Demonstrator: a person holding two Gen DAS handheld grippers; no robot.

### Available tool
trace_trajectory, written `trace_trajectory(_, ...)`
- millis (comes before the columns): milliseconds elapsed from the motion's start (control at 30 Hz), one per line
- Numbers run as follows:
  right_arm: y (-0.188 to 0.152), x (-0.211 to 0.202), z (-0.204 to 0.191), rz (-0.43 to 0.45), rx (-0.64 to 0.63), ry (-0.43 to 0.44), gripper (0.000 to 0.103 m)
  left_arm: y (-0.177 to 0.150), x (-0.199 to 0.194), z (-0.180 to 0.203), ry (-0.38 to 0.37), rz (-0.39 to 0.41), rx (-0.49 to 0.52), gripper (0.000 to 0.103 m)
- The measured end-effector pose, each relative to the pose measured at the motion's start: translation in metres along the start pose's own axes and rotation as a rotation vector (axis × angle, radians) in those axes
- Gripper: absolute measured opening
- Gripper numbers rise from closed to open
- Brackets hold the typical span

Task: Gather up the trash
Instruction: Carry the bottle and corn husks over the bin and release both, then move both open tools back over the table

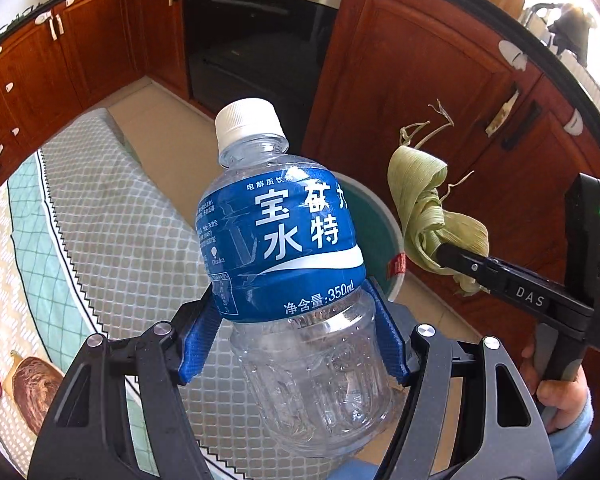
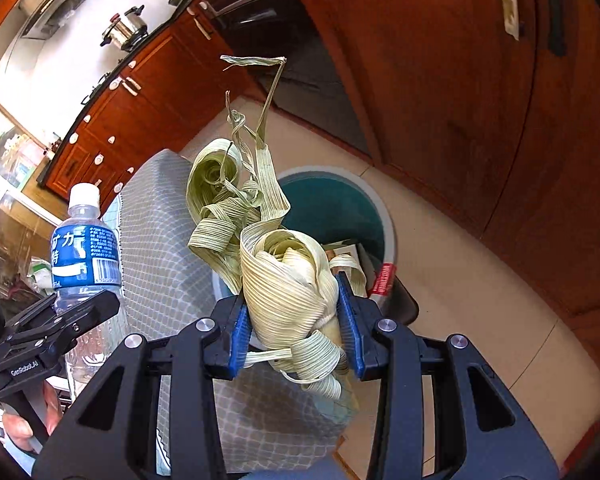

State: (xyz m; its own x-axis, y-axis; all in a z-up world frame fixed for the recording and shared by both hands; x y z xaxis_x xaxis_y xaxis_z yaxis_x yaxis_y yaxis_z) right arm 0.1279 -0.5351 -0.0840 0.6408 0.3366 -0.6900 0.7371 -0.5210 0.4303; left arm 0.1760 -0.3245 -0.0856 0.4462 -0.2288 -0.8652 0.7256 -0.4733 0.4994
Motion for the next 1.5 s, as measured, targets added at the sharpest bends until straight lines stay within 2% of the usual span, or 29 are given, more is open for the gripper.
trace_trajectory(267, 0.009, 0.008, 0.023, -0.017, 0.043, -0.028, 0.037, 0.021, 0.052, 0.029, -0.019, -0.054, 0.031, 0.07)
trace_trajectory(433, 0.014, 0.016, 0.03, -0.03, 0.059, -0.044, 0.037, 0.024, 0.084, 0.038, 0.0, -0.093, 0.044, 0.073)
trace_trajectory(733, 0.015, 0.037, 0.03, -0.055, 0.061, -0.04, 0.037, 0.016, 0.113, 0.016, 0.021, -0.151, 0.001, 0.075)
trace_trajectory(967, 0.012, 0.05, 0.022, -0.086, 0.049, -0.038, 0.038, 0.005, 0.092, -0.003, -0.001, -0.14, -0.058, 0.077)
trace_trajectory(1167, 0.005, 0.071, 0.006, -0.147, 0.024, -0.023, 0.039, 0.007, 0.074, -0.021, -0.002, -0.106, -0.114, 0.087)
trace_trajectory(1233, 0.001, 0.079, -0.005, -0.175, -0.001, -0.003, 0.044, 0.005, 0.065, -0.031, -0.001, -0.089, -0.142, 0.094)
trace_trajectory(1300, 0.001, 0.085, -0.016, -0.187, -0.012, 0.02, 0.06, 0.005, 0.056, -0.041, 0.004, -0.072, -0.164, 0.096)
trace_trajectory(1333, 0.002, 0.085, -0.019, -0.177, -0.017, 0.02, 0.072, 0.005, 0.054, -0.045, 0.008, -0.065, -0.171, 0.097)
trace_trajectory(1367, 0.004, 0.086, -0.022, -0.167, -0.021, 0.017, 0.075, 0.004, 0.052, -0.05, 0.012, -0.06, -0.176, 0.097)
trace_trajectory(1500, 0.007, 0.083, -0.025, -0.143, 0.005, 0.013, 0.078, -0.003, 0.046, -0.062, 0.015, -0.059, -0.193, 0.099)
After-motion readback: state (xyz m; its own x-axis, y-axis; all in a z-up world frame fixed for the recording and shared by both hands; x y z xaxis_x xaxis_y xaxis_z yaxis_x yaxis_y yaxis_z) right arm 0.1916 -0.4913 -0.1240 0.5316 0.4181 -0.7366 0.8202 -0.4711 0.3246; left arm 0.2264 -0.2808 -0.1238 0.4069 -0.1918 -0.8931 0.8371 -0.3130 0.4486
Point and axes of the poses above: each gripper's, at about its wrist camera, not at the fingertips, and x roughly the way its jaws point, z to its right, y to its top, the point moved 6 cm from there along x, roughly the way its jaws point, and after that the axes turned 12 degrees about y, right-handed, at the moved point
